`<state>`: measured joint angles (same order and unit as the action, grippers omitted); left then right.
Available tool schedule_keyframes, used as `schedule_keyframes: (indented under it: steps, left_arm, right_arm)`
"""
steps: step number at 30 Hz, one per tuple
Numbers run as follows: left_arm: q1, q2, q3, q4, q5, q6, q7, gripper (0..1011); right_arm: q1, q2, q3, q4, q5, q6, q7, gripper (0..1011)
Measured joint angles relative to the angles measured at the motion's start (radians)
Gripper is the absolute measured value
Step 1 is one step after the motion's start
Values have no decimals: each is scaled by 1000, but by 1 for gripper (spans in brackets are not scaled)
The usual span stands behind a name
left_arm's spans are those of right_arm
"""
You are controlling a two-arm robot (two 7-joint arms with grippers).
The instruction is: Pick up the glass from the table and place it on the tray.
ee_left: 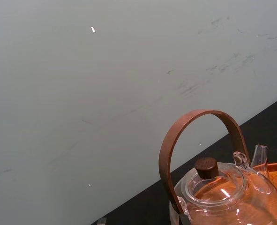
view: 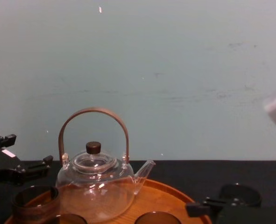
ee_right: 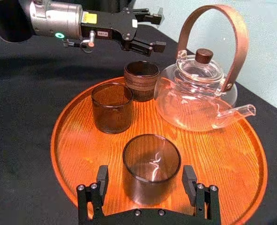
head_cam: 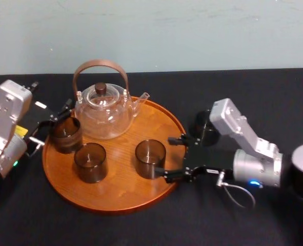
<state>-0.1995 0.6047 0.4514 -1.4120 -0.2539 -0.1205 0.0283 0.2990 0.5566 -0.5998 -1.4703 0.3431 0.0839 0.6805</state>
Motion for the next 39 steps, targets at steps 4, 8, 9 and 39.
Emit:
schedule_keyframes:
  steps: [4,8,9,39]
  left_arm:
    - [0,0,0,0,0,0,0,1001]
    - [0,0,0,0,0,0,0,1001]
    - [0,0,0,0,0,0,0,1001]
    - [0,0,0,0,0,0,0,1001]
  right_arm:
    - [-30,37,21,-38,24,-3,1,1002]
    - [-72,83,51,-81,57,-9,-3,1002]
    - [-80,91,56,-88,63,-11,-3,1002]
    - [-214,140,280,-112,132,37,-231,1002]
